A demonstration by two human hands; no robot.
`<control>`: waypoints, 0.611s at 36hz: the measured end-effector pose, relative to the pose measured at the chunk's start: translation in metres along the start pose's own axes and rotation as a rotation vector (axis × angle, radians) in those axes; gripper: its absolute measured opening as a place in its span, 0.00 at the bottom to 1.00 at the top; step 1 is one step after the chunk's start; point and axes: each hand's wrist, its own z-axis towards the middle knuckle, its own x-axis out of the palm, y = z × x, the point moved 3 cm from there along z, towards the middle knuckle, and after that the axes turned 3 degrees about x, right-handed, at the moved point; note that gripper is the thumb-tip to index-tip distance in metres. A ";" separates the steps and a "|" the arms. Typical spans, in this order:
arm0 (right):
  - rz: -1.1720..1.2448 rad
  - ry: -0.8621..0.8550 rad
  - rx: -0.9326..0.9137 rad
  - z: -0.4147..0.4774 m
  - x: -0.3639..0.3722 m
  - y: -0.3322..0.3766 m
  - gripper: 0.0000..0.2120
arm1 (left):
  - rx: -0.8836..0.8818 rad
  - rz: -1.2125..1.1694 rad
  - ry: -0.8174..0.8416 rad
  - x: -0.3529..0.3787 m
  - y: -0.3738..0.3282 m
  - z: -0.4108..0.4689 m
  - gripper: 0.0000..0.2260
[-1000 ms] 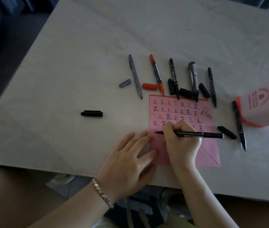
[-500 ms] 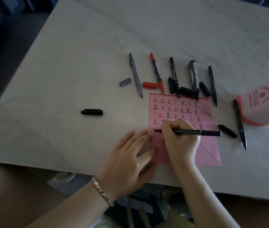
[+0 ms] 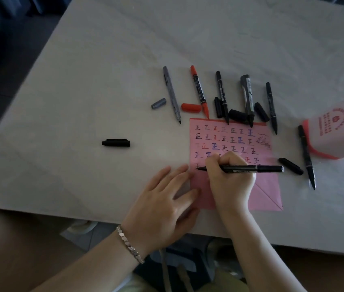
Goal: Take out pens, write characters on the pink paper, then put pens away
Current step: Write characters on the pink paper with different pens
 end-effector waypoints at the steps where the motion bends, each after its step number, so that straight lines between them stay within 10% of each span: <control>1: 0.000 -0.020 0.013 0.000 -0.001 -0.001 0.15 | 0.002 0.002 -0.002 0.000 0.000 0.000 0.13; 22: 0.299 -0.035 0.379 0.009 -0.012 0.008 0.12 | 0.059 0.037 -0.020 0.002 0.000 -0.001 0.13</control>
